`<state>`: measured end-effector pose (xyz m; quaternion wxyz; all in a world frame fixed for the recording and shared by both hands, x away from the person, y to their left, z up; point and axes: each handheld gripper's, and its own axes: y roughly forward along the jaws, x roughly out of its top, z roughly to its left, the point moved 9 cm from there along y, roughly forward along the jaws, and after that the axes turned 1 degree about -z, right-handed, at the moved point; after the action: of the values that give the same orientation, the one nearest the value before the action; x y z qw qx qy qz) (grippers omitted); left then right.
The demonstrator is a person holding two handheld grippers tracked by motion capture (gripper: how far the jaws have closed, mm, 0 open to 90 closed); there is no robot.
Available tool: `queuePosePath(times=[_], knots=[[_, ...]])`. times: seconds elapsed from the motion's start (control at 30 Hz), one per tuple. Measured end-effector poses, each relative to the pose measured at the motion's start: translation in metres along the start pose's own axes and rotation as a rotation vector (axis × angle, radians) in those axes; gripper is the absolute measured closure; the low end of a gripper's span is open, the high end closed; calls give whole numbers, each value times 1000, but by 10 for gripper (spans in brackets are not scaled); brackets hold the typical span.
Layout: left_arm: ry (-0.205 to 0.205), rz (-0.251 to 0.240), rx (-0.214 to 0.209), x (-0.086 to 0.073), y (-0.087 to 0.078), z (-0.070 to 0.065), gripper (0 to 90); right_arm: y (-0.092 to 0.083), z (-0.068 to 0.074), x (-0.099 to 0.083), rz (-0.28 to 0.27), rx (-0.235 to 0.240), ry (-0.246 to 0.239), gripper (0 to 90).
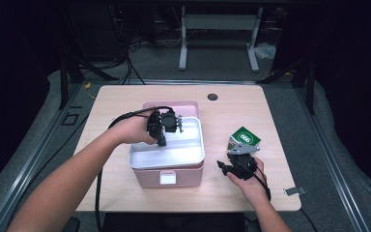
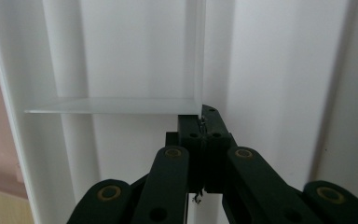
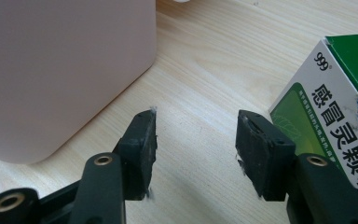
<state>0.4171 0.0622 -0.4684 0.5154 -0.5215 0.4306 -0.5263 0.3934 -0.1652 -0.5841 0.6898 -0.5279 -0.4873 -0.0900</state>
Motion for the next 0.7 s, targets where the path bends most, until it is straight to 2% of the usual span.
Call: queuePosePath(times=[0.1,0.13,0.17,0.2,0.23,0.27,0.3,0.33,0.37,0.4,0.43,0.47,0.5,0.53,0.57,0.6,0.63,0.7], knots=[[-41,1,-4,-10,-5,3,893,0,0,0,-5,1,4,476],[-110,-6,-8,-23,-9,9,893,-1,-1,0,-5,0,4,476],[-110,-6,-8,-23,-9,9,893,-1,-1,0,-5,0,4,476],[-224,-29,-25,-39,-13,16,893,-1,-1,0,-5,-3,4,476],[-224,-29,-25,-39,-13,16,893,-1,-1,0,-5,-3,4,476],[-345,-48,-14,-58,-16,26,893,-1,-1,0,-7,6,8,476],[-345,-48,-14,-58,-16,26,893,-1,-1,0,-7,6,8,476],[-442,-46,-11,-81,-18,33,893,0,-2,-1,-1,-2,8,476],[-442,-46,-11,-81,-18,33,893,0,-2,-1,-1,-2,8,476],[-526,-42,-10,-103,-21,40,893,0,-2,-1,1,-2,9,476],[-526,-42,-10,-103,-21,40,893,0,-2,-1,1,-2,9,476],[-594,-46,-4,-124,-22,45,893,1,-1,-1,-1,0,10,475],[-594,-46,-4,-124,-22,45,893,1,-1,-1,-1,0,10,475],[-658,-40,-6,-145,-23,48,893,1,-1,0,-1,-1,13,474],[-658,-40,-6,-145,-23,48,893,1,-1,0,-1,-1,13,474],[-722,-25,1,-165,-22,51,893,1,0,-1,2,-4,16,474],[-722,-25,1,-165,-22,51,893,1,0,-1,2,-4,16,474],[-759,-17,5,-183,-19,52,893,1,-1,-1,2,-6,15,474]])
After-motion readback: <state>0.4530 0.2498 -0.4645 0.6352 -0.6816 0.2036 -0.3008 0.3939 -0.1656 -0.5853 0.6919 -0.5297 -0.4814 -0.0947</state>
